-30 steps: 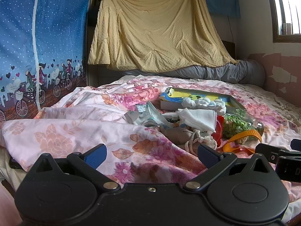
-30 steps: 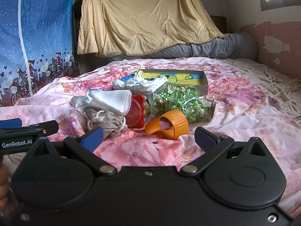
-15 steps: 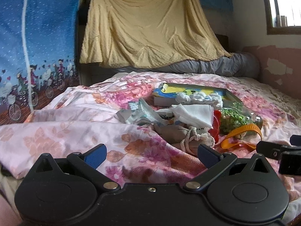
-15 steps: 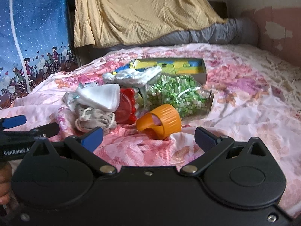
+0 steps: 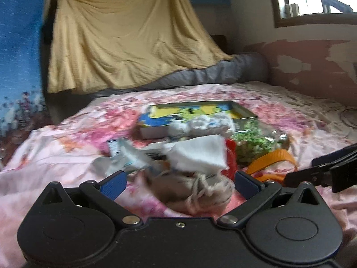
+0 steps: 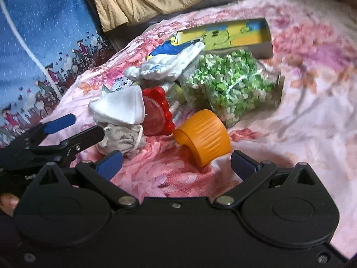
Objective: Organize soft objects
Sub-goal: 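Grasp the orange cup with the right gripper while the left gripper grasps the white cloth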
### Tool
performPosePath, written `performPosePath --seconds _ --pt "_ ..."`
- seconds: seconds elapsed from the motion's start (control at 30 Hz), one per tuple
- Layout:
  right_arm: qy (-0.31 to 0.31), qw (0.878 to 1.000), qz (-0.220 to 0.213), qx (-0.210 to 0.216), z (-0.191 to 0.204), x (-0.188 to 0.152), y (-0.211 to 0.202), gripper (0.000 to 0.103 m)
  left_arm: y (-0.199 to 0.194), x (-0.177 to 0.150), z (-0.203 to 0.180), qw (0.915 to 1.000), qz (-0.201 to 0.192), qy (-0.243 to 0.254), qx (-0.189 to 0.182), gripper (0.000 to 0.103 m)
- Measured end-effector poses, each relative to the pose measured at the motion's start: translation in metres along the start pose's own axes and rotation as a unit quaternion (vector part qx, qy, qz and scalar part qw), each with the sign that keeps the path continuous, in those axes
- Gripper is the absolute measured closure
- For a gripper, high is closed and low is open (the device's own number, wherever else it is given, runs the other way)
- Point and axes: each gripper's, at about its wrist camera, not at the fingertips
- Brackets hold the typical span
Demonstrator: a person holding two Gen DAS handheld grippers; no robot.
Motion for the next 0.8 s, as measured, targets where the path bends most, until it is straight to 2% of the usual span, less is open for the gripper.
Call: performPosePath --seconds 0.17,0.37,0.5,0.67,0.8 --pt "0.042 0.999 0.012 0.025 -0.017 0.003 0.010 0.000 0.024 0.015 -0.002 0.9990 0.019 -0.016 -0.037 0.001" --pt "0.103 0.994 0.011 0.035 -0.037 0.004 0.031 0.001 0.045 0.028 -0.004 0.9996 -0.002 -0.015 -0.023 0.001" --pt "0.118 0.993 -0.004 0.029 -0.045 -0.001 0.034 0.012 0.059 0.033 -0.003 0.9995 0.010 -0.009 -0.028 0.004" --pt "0.118 0.993 -0.016 0.013 -0.041 -0.004 0.035 0.023 0.070 0.029 0.003 0.9978 0.046 -0.031 -0.037 0.019" --pt "0.128 0.992 -0.021 0.004 -0.044 -0.007 0.033 0.033 0.070 0.026 0.000 0.9984 0.039 -0.019 -0.036 0.028"
Point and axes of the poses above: each gripper's, at about its wrist camera, not at the fingertips, and y roughly the way its jaws point, z to its left, x to its top, and after that the axes turned 15 degrees about -y, right-handed
